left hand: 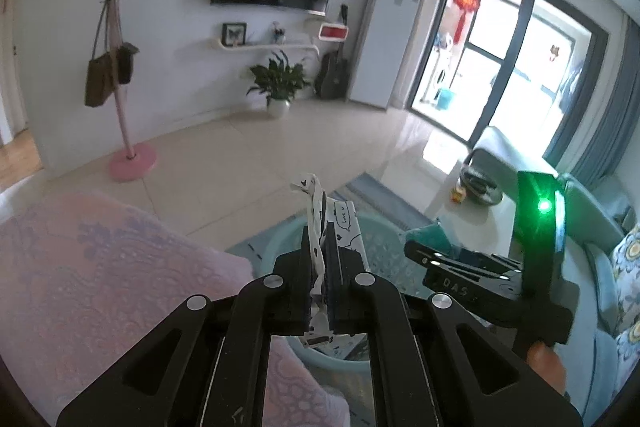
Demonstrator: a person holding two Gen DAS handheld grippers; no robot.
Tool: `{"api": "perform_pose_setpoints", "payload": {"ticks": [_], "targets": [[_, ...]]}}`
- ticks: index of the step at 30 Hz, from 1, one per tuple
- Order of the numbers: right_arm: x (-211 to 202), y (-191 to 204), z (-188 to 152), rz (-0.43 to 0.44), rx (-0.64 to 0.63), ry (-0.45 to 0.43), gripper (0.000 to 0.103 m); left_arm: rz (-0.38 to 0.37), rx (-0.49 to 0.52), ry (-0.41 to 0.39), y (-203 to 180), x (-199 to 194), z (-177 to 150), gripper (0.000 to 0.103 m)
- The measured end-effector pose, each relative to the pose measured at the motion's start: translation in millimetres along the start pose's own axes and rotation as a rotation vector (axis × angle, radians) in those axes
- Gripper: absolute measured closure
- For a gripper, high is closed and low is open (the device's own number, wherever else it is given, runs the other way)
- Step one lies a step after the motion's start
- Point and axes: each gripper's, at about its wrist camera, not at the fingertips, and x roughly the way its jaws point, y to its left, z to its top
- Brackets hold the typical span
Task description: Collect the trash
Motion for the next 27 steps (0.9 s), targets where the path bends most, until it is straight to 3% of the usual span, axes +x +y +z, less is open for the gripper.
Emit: {"api": "perform_pose_setpoints", "payload": {"ticks": [4, 5, 6, 8, 14, 21, 27], "targets": [[-1, -8, -1, -0.006, 0.016, 0.006, 0.053, -0.022, -0.028, 0.036, 0, 24, 0, 0.097], [-3, -10, -2, -0.008, 0.017, 0.003, 0.052, -0.025, -0.031, 0.038, 1, 29, 0, 0.09], [-4, -12, -2, -0.009, 0.016, 0.0, 0.048, -0.03, -0.032, 0.041, 1, 32, -1, 0.075], [-9, -15, -1, -0.014, 0.017, -0.011, 0.042, -0.019, -0.03, 0.039, 2, 33, -4, 0.06], [-25, -19, -1, 0.003, 0.023, -0.032, 0.037, -0.013, -0.066, 0.005, 11, 15, -14, 0.032], [-57, 17, -8, 0.059, -0.041, -0.096, 0.033, 0.061, -0.035, -0.071, 23, -32, -25, 0.023], [-99, 64, -21, 0.098, -0.141, -0.235, 0.024, 0.126, -0.044, -0.165, 37, -86, -41, 0.019]]}}
